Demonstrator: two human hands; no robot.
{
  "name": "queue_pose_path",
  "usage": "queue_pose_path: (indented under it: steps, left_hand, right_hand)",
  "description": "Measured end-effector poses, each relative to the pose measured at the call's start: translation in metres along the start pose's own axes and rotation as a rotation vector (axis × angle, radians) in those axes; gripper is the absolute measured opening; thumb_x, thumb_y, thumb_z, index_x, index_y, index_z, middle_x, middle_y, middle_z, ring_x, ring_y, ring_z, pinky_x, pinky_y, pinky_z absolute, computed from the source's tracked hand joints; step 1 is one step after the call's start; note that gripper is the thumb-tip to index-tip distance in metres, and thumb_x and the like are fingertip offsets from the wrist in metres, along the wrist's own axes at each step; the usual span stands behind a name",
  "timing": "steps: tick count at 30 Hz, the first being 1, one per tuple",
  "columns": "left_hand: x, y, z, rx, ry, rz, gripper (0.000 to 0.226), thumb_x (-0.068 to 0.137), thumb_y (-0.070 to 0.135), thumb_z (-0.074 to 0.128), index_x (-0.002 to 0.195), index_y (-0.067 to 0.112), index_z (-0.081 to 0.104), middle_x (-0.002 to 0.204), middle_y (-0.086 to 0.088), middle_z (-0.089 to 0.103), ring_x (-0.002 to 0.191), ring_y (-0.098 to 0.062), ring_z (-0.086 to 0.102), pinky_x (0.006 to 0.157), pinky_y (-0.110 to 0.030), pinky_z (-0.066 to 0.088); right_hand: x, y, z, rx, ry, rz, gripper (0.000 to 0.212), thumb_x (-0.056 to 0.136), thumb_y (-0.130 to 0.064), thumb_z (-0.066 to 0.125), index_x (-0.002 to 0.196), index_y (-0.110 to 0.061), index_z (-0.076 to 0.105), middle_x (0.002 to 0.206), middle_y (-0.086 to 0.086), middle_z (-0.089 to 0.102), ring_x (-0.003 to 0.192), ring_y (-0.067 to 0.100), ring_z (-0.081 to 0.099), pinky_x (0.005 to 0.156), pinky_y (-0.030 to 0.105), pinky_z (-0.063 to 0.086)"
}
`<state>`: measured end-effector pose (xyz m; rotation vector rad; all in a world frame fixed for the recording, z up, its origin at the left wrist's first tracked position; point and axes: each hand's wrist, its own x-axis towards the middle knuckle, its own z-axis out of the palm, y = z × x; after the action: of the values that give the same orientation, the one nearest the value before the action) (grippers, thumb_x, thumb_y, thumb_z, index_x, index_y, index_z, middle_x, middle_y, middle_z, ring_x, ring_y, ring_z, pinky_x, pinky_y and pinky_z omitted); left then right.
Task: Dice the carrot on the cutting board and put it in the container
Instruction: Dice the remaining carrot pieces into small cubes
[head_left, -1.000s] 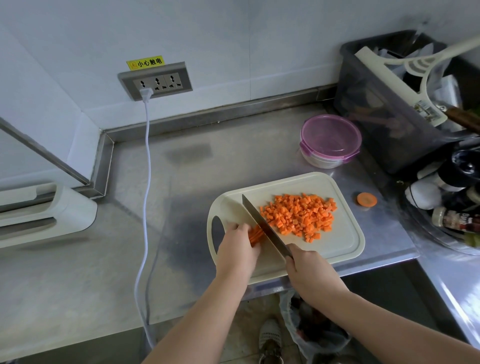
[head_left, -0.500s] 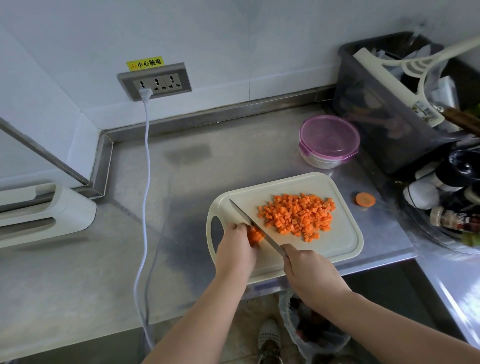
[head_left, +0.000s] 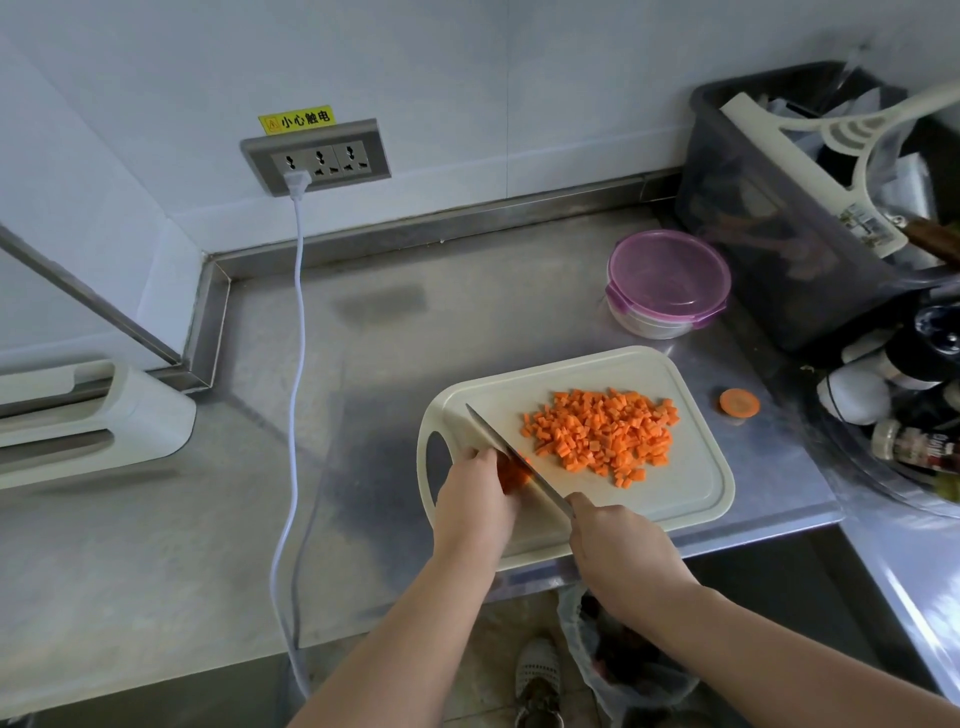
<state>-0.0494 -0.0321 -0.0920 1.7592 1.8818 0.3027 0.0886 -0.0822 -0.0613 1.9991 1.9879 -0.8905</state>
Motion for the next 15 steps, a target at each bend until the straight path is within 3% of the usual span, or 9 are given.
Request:
queue_pose_path:
  steps: [3,6,9,12,15]
  left_hand:
    - [0.001,0.0,0.0,-0.007,-0.001,0.002,0.021,0.086,0.016,0.06,0.107,0.015,0.062,0.113,-0.001,0.061,0.097,-0.022,0.062,0.082,-0.032,0.051]
    - [0.001,0.0,0.001,-0.009,0.011,0.005,0.019,0.086,0.018,0.061,0.104,0.015,0.062,0.109,-0.001,0.061,0.094,-0.021,0.061,0.079,-0.03,0.05]
    - [0.0,0.0,0.001,-0.025,0.018,0.009,0.018,0.087,0.024,0.063,0.104,0.018,0.063,0.105,0.002,0.063,0.092,-0.018,0.062,0.08,-0.03,0.052]
    - [-0.001,0.0,0.001,-0.048,0.017,0.002,0.023,0.087,0.028,0.064,0.109,0.019,0.063,0.105,0.002,0.062,0.092,-0.017,0.062,0.081,-0.032,0.052]
    - [-0.002,-0.001,0.0,-0.064,0.018,0.012,0.025,0.087,0.029,0.066,0.11,0.019,0.064,0.108,0.003,0.062,0.095,-0.017,0.062,0.084,-0.03,0.052]
  right_hand:
    - [0.003,-0.002,0.002,-0.02,-0.022,0.025,0.04,0.096,-0.008,0.034,0.135,-0.018,0.036,0.094,0.002,0.058,0.083,0.022,0.059,0.072,0.033,0.053]
    - [0.007,0.0,0.003,0.019,-0.041,0.04,0.036,0.098,-0.012,0.037,0.133,-0.018,0.04,0.101,0.003,0.062,0.087,0.021,0.063,0.077,0.036,0.057]
    - [0.012,0.011,-0.002,0.22,-0.037,0.062,0.019,0.101,-0.022,0.035,0.109,-0.017,0.051,0.096,0.002,0.06,0.086,0.017,0.059,0.074,0.029,0.052]
    - [0.014,0.015,-0.009,0.273,0.011,0.039,0.022,0.102,-0.023,0.034,0.083,-0.02,0.044,0.077,-0.003,0.049,0.074,0.015,0.05,0.061,0.026,0.035]
    - [0.009,0.014,-0.01,0.243,0.033,0.021,0.022,0.102,-0.025,0.032,0.086,-0.02,0.047,0.079,-0.001,0.054,0.072,0.015,0.053,0.062,0.028,0.041]
